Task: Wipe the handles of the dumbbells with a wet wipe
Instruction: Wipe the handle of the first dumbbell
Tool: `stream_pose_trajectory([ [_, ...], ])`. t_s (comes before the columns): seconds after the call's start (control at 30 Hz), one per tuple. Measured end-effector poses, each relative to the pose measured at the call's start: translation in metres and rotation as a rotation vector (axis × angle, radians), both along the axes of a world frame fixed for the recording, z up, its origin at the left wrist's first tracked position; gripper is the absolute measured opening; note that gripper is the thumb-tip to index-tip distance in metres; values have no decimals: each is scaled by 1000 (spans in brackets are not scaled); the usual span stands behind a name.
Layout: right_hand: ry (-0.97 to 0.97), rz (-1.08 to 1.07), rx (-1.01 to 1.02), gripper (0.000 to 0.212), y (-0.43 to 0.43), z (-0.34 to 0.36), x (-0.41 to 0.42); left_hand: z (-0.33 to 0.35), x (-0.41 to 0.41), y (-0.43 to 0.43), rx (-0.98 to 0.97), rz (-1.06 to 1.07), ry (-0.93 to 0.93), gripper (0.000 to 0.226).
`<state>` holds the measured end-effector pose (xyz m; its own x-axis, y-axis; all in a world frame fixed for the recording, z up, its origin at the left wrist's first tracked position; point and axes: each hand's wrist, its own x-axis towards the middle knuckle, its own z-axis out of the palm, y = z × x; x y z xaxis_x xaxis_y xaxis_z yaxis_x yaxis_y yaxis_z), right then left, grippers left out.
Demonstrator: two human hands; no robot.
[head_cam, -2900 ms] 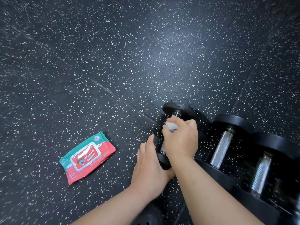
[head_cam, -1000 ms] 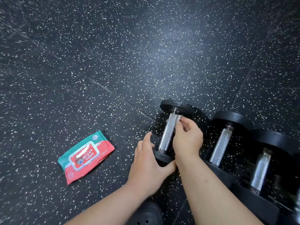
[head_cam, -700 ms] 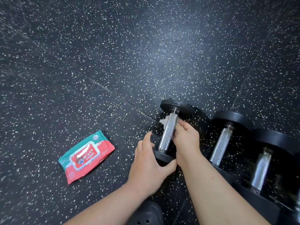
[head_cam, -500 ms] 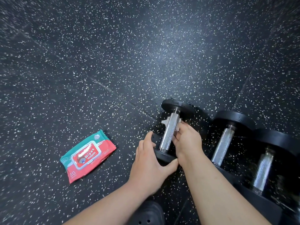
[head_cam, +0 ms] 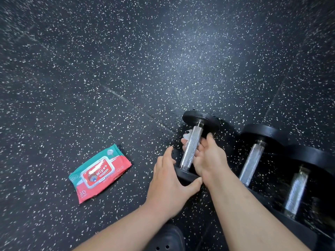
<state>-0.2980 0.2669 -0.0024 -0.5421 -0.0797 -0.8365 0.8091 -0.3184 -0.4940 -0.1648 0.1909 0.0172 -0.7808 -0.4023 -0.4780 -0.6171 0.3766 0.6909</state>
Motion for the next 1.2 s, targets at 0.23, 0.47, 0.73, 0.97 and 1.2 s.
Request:
stream_pose_trajectory([
  [0.23,13,-6,78,45,-1,-2,1,-1,0,-2,8,5,-13,122],
  [0.47,8,-16,115,30,-2,-1,3,0,0,-3,4,-4,-9,121],
  [0.73,353,221,641,31,3,4,13,2,-1,-2,-15,-14,-3,123],
  [0.97,561,323,902,12,0,22,22,1,0,-2,5,-19,-8,129],
  [1.2,750,606,1018,15,-4,15,22,3,-2,0,5,-24,-27,130],
])
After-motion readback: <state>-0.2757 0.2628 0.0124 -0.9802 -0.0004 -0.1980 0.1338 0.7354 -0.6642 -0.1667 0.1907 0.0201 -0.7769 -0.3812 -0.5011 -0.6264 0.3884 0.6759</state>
